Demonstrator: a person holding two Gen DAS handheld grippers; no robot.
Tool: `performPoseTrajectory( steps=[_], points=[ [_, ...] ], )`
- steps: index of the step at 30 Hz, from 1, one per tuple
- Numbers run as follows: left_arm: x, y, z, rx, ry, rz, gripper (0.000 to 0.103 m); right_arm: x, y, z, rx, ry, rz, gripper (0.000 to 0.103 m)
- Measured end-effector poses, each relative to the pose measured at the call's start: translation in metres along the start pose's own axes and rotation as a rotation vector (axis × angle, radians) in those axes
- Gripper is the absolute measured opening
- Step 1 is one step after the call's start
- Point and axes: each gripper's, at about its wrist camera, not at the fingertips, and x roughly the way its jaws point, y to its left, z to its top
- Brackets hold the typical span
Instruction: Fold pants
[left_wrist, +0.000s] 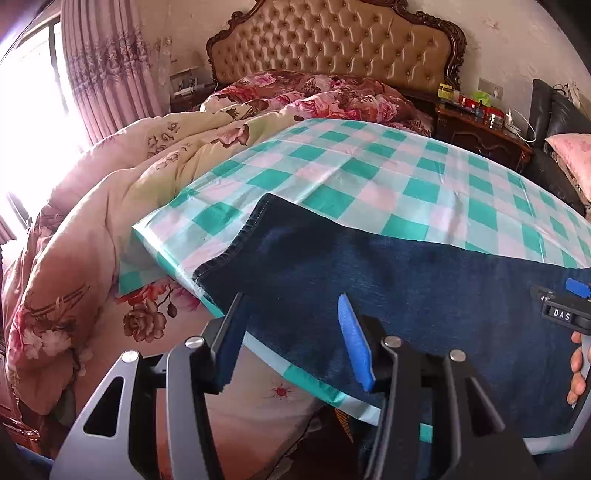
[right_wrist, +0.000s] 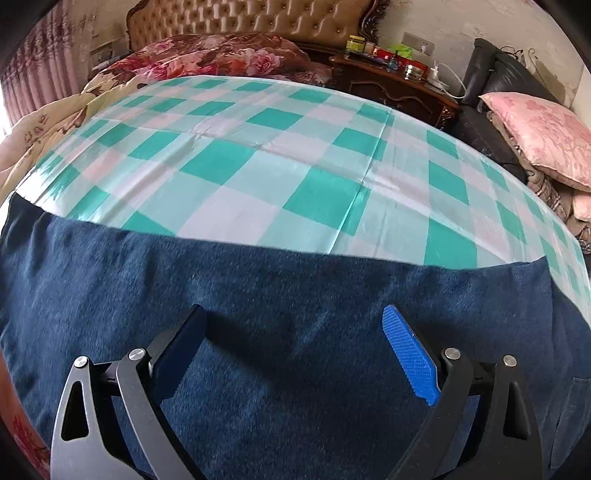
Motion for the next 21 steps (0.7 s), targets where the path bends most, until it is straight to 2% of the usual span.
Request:
performPoseTrajectory(
  steps=[4, 7, 12, 15, 17, 19, 21],
  points=[
    [0.002, 0.002, -0.001, 0.0, 0.004, 0.001, 0.055, -0.037, 0.005, 0.0, 0.0, -0.091, 0.036, 0.092],
    [0.003, 0.003, -0.002, 0.001, 0.005, -0.002, 0.056, -0.059, 0.016, -0.011, -0.043, -0.107, 0.078, 0.092],
    [0.004, 0.001, -0.003, 0.006, 0.007, -0.005, 0.057, -0.079, 0.033, -0.045, -0.092, -0.068, 0.143, 0.091],
    [0.005, -0.002, -0.004, 0.013, 0.008, -0.007, 0.058, -0.081, 0.038, -0.064, -0.129, -0.05, 0.136, 0.091],
    [0.006, -0.004, -0.003, 0.017, 0.009, -0.008, 0.059, -0.076, 0.038, -0.071, -0.137, -0.025, 0.126, 0.079],
    [0.006, -0.006, -0.003, 0.021, 0.009, -0.011, 0.059, -0.063, 0.035, -0.076, -0.129, 0.026, 0.104, 0.073],
    [0.007, -0.009, -0.003, 0.028, 0.009, -0.012, 0.063, -0.057, 0.03, -0.08, -0.095, 0.039, 0.12, 0.073]
  ],
)
